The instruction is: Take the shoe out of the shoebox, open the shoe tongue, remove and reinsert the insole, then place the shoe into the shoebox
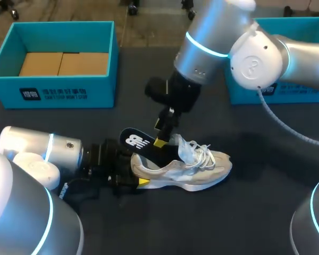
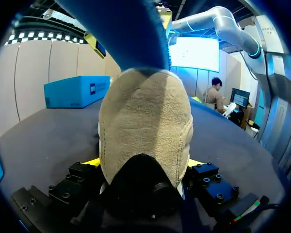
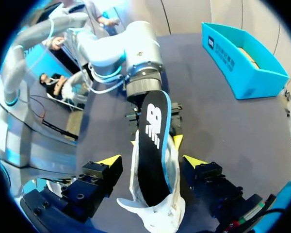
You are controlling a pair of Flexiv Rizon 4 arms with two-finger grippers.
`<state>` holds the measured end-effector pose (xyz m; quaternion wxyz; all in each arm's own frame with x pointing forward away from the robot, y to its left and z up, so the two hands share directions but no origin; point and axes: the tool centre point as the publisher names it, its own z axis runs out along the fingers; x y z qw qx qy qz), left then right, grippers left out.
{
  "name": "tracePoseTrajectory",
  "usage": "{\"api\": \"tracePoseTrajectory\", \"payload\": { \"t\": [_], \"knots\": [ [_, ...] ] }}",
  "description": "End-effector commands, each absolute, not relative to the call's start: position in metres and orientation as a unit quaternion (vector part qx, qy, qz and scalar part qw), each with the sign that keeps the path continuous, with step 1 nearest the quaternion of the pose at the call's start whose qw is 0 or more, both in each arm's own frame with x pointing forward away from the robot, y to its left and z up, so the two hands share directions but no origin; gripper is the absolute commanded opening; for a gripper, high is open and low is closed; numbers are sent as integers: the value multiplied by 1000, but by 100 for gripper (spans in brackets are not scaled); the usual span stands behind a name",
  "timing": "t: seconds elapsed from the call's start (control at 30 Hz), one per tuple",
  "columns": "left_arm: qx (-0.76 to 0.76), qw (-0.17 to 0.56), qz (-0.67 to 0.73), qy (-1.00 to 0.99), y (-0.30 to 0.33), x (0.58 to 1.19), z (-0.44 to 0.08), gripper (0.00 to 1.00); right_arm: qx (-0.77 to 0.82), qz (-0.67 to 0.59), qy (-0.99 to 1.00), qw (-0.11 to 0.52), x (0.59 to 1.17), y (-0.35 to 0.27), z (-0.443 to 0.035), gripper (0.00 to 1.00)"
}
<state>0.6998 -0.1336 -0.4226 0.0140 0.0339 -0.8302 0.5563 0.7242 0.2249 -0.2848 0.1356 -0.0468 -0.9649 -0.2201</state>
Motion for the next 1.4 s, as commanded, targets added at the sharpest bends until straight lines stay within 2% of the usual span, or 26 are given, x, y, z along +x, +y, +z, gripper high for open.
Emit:
{"api": "tracePoseTrajectory", "payload": {
  "t": [0.03,0.17,0.23,0.67,0.8,1.27,1.33,1.37,1.4],
  "knots": [
    [35,14,556,-830,-133,699,-424,0,-47,-264,-950,159,725,226,-294,79],
    [35,14,556,-830,-133,699,-424,0,-49,-282,-942,176,721,231,-297,69],
    [35,14,556,-830,-133,699,-424,0,-50,-294,-937,183,720,233,-300,73],
    [35,14,556,-830,-133,699,-424,0,-36,-317,-919,231,722,237,-318,65],
    [35,14,556,-830,-133,699,-424,0,-31,-321,-914,244,718,242,-322,50],
    [35,14,556,-830,-133,699,-424,0,-7,-331,-905,267,716,261,-326,45],
    [35,14,556,-830,-133,699,-424,0,-6,-329,-906,268,717,262,-326,37],
    [35,14,556,-830,-133,699,-424,0,-5,-328,-906,268,717,262,-327,27],
    [35,14,556,-830,-133,699,-424,0,-4,-327,-906,269,717,262,-327,3]
  ]
}}
